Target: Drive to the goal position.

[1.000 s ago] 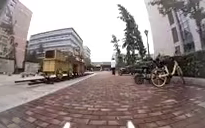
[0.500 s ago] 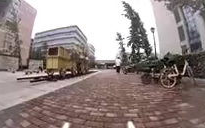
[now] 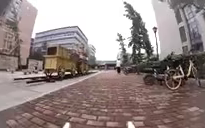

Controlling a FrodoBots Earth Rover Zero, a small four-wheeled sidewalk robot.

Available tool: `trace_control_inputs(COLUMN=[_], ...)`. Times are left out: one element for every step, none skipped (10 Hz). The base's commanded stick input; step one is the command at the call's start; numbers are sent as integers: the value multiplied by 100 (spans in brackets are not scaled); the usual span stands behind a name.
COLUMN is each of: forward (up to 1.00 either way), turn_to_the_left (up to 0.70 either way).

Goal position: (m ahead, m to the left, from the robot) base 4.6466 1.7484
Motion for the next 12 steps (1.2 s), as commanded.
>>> trace_control_inputs(forward=[45,45,45,45,45,45,45,45,45,45,45,45], turn_to_the_left=[0,0,0,0,0,0,7,24,27,14,0,0])
